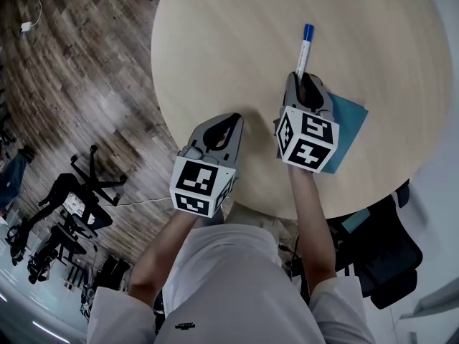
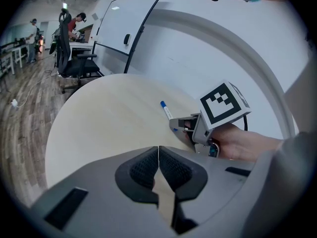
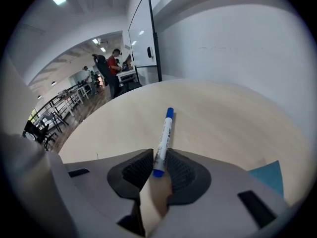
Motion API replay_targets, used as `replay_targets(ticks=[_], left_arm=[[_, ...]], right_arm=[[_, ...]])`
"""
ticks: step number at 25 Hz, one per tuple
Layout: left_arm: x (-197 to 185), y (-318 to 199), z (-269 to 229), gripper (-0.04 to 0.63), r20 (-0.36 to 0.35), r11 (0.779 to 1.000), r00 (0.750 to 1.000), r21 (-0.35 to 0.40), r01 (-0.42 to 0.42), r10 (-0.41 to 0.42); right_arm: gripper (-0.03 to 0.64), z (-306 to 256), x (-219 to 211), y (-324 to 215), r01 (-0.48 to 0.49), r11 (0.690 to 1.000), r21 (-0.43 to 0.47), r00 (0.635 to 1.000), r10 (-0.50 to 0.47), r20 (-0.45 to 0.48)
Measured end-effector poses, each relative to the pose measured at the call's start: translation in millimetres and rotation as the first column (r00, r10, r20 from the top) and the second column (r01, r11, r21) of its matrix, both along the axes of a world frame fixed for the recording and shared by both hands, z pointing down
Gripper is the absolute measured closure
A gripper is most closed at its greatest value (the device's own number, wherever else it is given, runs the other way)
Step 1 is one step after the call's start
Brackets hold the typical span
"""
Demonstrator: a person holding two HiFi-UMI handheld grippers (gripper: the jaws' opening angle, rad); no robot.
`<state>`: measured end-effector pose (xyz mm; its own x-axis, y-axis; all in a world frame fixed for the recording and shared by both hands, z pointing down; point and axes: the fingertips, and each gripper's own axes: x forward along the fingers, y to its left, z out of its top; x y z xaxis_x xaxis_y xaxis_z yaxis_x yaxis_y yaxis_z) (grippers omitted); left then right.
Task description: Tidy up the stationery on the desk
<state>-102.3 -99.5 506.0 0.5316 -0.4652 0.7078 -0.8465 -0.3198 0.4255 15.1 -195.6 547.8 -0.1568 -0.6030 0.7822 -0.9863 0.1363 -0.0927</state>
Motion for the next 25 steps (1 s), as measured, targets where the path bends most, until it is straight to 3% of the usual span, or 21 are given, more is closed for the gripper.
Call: replay_targets(ticks=[2, 12, 25], left_arm=[[1, 2, -1, 0.572, 0.000, 1.000, 1.000, 0.000, 0.000, 0.000], [1, 9, -12, 0.572, 0.000, 1.000, 1.000, 0.022, 0.003, -0.003], [14, 40, -23, 0.572, -0.001, 0.999, 1.000, 0.044, -0.014, 0.014]], right_arm=[[0.524, -1, 1, 0, -0.004, 1.000, -0.005, 1.000, 0.004, -0.003], [0.526, -24, 4, 19, -0.038, 0.999, 0.019, 0.998, 0.037, 0.057], [0.526, -43, 5, 86, -0.080, 0.996, 0.031, 0.993, 0.077, 0.090]])
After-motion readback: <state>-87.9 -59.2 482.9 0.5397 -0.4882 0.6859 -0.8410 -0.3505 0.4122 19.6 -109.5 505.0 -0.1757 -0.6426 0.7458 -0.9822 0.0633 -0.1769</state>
